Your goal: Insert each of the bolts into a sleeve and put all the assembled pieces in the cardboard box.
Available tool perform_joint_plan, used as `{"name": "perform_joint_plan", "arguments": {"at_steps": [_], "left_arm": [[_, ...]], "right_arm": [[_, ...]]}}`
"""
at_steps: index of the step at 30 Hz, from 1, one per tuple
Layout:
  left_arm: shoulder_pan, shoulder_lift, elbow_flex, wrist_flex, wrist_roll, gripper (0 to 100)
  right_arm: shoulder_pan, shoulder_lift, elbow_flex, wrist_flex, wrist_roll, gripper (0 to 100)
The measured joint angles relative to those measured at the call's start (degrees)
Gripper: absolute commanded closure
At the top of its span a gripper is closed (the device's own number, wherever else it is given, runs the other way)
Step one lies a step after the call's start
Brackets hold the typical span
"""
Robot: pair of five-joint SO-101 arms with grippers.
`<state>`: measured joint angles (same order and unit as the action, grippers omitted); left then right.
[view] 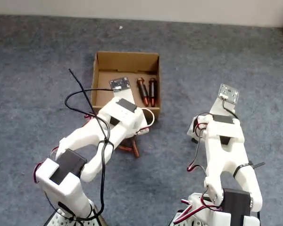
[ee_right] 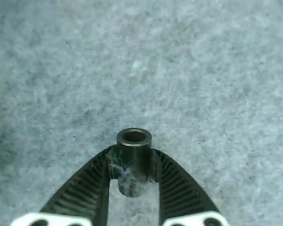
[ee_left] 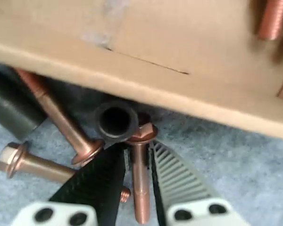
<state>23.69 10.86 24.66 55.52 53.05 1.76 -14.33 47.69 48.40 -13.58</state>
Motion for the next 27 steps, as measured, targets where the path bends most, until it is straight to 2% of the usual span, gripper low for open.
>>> {"name": "perform_joint_plan", "arguments": {"at_steps": [7,10,15,17,20,27], "left_arm": [[4.84,-15.3,2.29,8.62,0.0,100],[4.22,-23.82,6.77,8.18,-2.55,100],[-0.44,-36.75,15.65,2.81,-5.8,100],[-2.11,-41.14,18.46,1.05,-10.11,100],[-3.43,-46.95,21.89,0.18,-15.56,100],[-5.27,-57.67,26.55,0.09,-19.25,100]], "right_arm": [[-0.09,0.0,0.0,0.0,0.0,99.4],[-0.09,0.0,0.0,0.0,0.0,99.4],[-2.81,-2.81,0.0,0.09,0.88,99.4],[-5.27,-7.47,1.14,0.0,2.9,99.4],[-8.88,-15.65,7.12,-2.55,5.36,99.4],[-17.93,-30.68,21.63,-11.69,10.46,99.4]]}}
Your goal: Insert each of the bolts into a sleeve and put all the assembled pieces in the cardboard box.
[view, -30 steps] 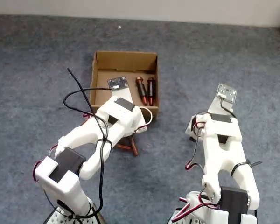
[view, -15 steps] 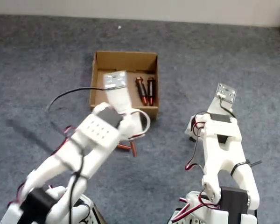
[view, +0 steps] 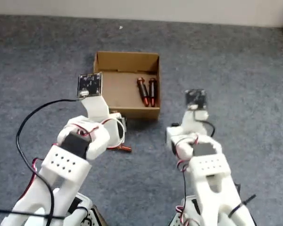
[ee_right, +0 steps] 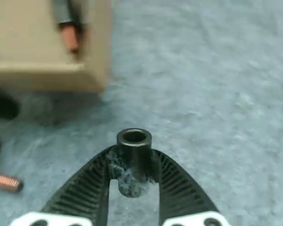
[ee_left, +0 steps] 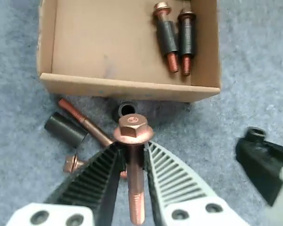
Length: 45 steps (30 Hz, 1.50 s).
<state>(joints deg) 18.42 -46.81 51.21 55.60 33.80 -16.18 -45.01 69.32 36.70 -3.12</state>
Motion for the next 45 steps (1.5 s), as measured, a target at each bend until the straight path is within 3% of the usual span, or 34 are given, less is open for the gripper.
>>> {"name": "perform_joint_plan", "arguments": {"at_steps": [10,24,33,45], "left_arm": [[0.09,-22.86,15.12,-7.65,-1.58,100],[-4.57,-55.47,26.55,-8.53,-1.58,100],[-4.84,-56.7,26.64,-11.43,0.26,100],[-1.49,-56.7,24.44,-11.69,0.09,100]], "right_arm": [[-8.62,-10.02,7.3,-3.25,0.79,99.4],[-20.92,-38.33,24.44,-8.88,1.05,99.4],[-28.22,-57.41,26.73,-10.11,10.37,99.4],[-28.84,-58.11,26.73,-10.73,12.04,99.4]]}}
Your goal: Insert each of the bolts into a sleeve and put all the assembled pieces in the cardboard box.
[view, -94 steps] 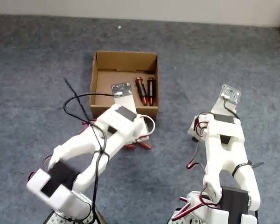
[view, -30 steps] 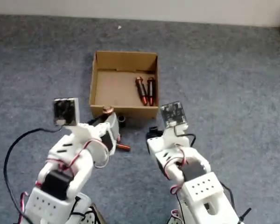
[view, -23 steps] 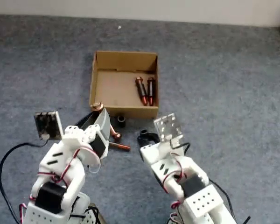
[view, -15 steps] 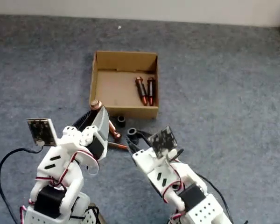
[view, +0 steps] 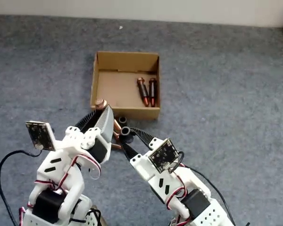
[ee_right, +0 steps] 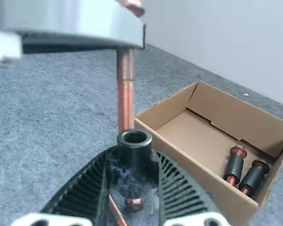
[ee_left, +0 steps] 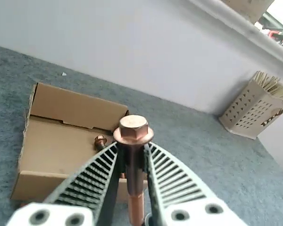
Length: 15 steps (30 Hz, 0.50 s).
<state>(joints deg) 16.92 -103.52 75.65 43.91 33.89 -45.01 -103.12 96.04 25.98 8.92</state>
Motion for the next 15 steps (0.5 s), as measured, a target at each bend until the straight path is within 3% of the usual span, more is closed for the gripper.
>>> {"name": "perform_joint_plan", "arguments": {"at_steps": [15], "left_arm": [[4.92,-0.09,-0.88,0.0,0.26,100]], "right_arm": [[-0.18,0.0,0.0,0.0,0.0,99.4]]}}
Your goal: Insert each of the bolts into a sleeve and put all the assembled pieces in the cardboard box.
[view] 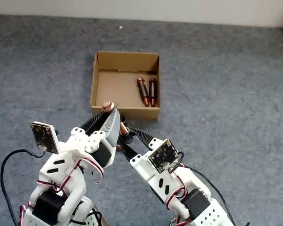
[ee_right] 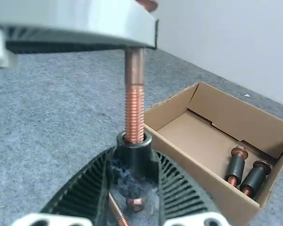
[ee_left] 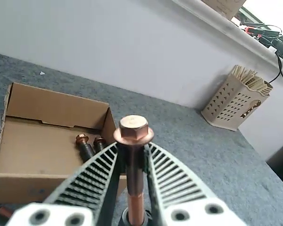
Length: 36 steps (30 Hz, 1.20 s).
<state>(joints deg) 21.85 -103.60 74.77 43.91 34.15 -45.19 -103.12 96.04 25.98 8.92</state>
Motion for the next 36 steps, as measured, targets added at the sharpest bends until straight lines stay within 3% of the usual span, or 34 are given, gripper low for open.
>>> {"name": "perform_joint_plan", "arguments": {"at_steps": [6,17,23,36], "left_arm": [[0.18,0.0,2.02,-0.09,-1.58,100],[1.58,-0.62,7.21,-1.23,-26.55,98],[1.67,-0.62,7.21,-0.7,-30.24,88],[1.14,-0.18,-5.63,22.77,-31.3,78]], "right_arm": [[0.0,0.09,0.0,0.0,0.0,99.4],[-0.09,0.26,0.0,0.09,0.0,99.4],[-0.09,0.18,0.0,0.09,0.0,99.4],[0.09,0.35,0.0,0.7,0.18,99.4]]}}
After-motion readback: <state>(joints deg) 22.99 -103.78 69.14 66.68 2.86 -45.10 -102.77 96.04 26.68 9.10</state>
